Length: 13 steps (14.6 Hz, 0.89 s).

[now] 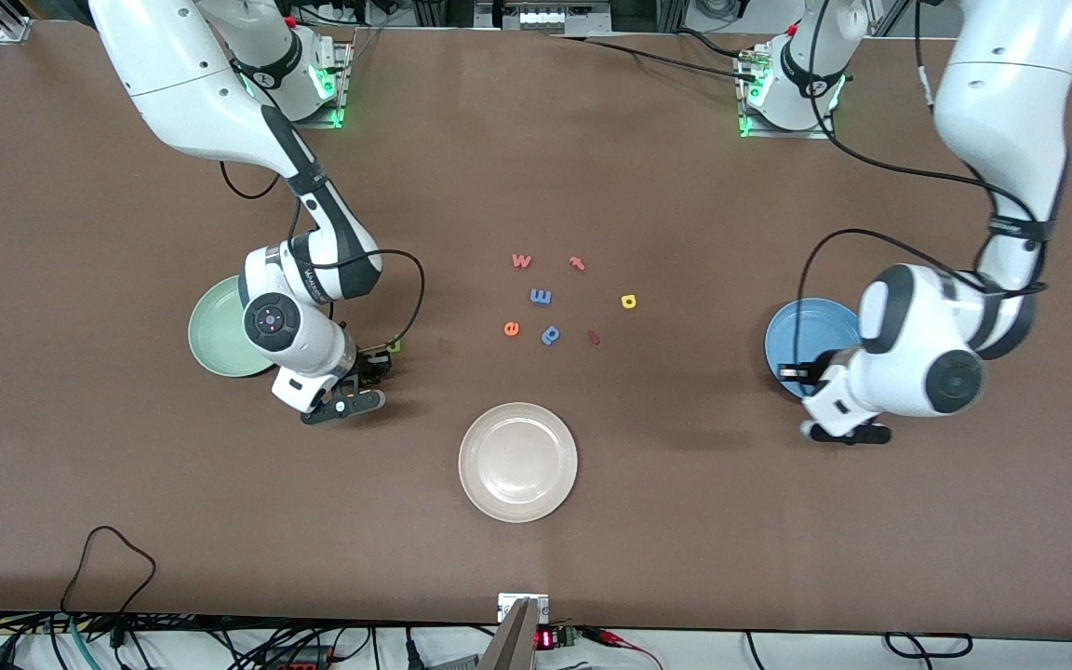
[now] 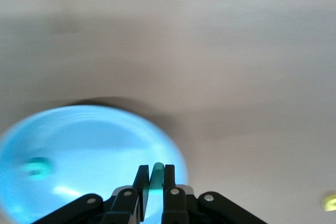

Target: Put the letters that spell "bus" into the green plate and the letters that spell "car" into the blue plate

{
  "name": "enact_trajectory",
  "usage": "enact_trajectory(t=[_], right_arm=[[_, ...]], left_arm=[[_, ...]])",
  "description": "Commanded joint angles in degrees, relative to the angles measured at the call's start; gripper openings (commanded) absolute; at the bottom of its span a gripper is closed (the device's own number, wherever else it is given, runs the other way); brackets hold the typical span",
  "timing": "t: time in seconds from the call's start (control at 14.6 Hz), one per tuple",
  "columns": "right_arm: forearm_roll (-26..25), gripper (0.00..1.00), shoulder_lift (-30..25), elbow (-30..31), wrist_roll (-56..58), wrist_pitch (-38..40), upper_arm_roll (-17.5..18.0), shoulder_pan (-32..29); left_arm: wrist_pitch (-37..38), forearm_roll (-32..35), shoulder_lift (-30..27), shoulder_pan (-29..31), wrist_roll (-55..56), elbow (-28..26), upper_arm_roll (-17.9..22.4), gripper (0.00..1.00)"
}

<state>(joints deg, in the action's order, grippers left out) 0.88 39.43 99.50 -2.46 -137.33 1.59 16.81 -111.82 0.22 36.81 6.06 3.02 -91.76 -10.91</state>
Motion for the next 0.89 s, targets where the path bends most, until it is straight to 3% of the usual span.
enact_trajectory(t=[0.0,0.14,0.41,0.55,0.62,0.69,0.76,0.82], right_arm=[[-0.3,0.0,-3.6,-0.2,1.1,6.4,-0.1,-4.8],[-0.5,0.0,-7.0,1.0,2.3,12.2,-0.1,-7.7],[-0.5,0.0,-8.7,3.8,4.6,16.4,-0.1,-12.0],[-0.7,0.05,-8.3,6.1,5.0,16.0,-0.1,-13.3],[-0.7,0.17,-8.2,7.4,5.0,15.7,-0.1,-13.7],[-0.7,0.44,-8.2,8.7,5.0,14.6,-0.1,-14.1],[-0.7,0.66,-8.2,9.4,5.0,13.7,-0.1,-14.3],[-0.7,1.0,-8.3,9.5,5.0,13.5,-0.1,-14.3]], left_arm=[[0.5,3.7,-0.5,1.9,-1.3,-2.1,-0.4,0.19],[0.5,3.7,-0.5,3.0,-0.8,-3.0,-0.4,0.56],[2.9,3.7,-0.9,3.0,-0.8,-2.9,-1.3,0.73],[4.1,3.5,-0.9,2.1,-0.6,-2.9,-3.1,0.71],[4.4,3.2,-0.4,1.4,1.3,-3.0,-5.3,0.66],[4.3,3.2,0.3,0.3,4.4,-3.0,-7.0,0.59],[4.3,3.2,0.5,-1.7,7.2,-3.0,-8.4,0.51],[4.0,3.1,0.7,-4.0,8.7,-3.0,-8.8,0.49]])
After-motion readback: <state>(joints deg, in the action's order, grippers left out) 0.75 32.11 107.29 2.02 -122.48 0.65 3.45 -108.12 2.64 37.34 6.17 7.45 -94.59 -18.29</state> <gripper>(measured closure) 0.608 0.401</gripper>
